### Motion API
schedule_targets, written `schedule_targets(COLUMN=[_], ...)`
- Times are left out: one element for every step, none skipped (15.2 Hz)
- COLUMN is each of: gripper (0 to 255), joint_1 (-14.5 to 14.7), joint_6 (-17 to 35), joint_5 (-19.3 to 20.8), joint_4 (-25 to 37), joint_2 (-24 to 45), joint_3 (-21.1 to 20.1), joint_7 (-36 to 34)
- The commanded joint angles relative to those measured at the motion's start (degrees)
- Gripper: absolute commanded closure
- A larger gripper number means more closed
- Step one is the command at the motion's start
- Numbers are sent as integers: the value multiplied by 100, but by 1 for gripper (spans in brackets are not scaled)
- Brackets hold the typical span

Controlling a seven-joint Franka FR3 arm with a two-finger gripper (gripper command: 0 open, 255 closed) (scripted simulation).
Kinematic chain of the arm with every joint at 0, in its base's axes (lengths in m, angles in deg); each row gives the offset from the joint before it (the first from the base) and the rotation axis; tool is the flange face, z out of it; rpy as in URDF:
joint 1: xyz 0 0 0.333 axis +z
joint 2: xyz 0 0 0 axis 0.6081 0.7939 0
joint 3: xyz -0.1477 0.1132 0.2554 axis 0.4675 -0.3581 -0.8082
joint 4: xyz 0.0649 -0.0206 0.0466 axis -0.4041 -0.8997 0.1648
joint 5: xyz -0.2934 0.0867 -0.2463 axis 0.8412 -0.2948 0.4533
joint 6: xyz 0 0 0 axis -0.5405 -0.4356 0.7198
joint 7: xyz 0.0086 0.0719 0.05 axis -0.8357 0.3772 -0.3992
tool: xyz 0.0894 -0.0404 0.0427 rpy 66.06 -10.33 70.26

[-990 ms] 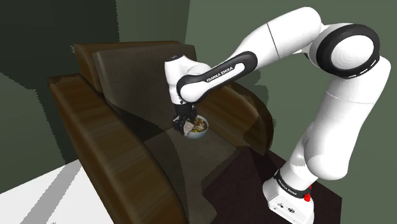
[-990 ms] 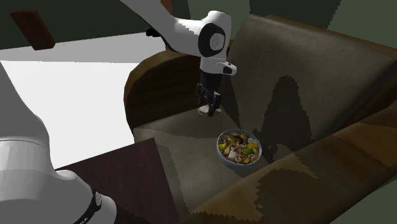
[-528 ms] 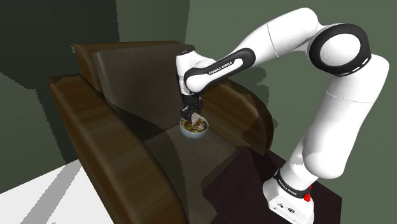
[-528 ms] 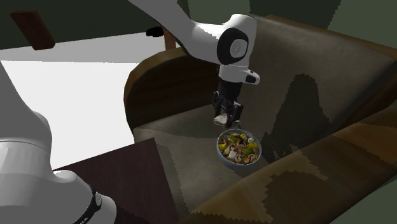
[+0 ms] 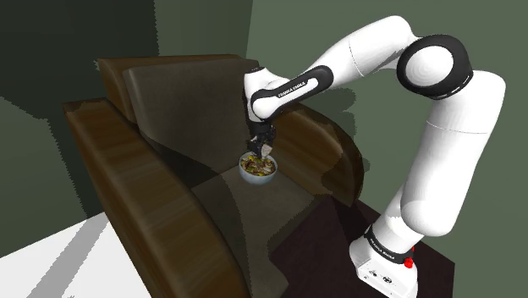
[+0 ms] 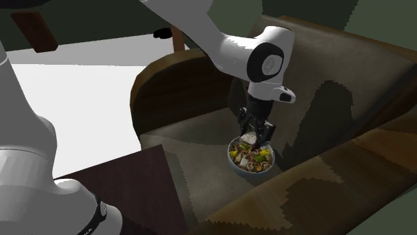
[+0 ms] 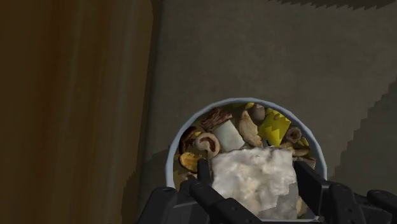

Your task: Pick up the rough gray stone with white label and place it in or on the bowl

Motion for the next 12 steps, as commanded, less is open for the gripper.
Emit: schedule_targets(gripper=[255,255,255,255,255,255,255,255,255,255,255,255], joint_1=[-2,-1,0,1,2,3,4,6,7,9,9,9], joint_6=[126,190,253,317,379,442,504,565,626,672,673,673], joint_5=[21,32,42,53,64,76,87,99,111,120,119,119], joint_4=[-21,-37,-52,-65,-78,-89,-99,-107,-114,-119,-120,-119], joint_2=[105,154,204,255,307,359,413,467,522,564,564,564], joint_3=[8,11,14,18,22,25,29,34,38,41,42,42], joint_7=[-21,-35,-50,-64,-79,-94,-108,-123,-138,-149,-149,-149])
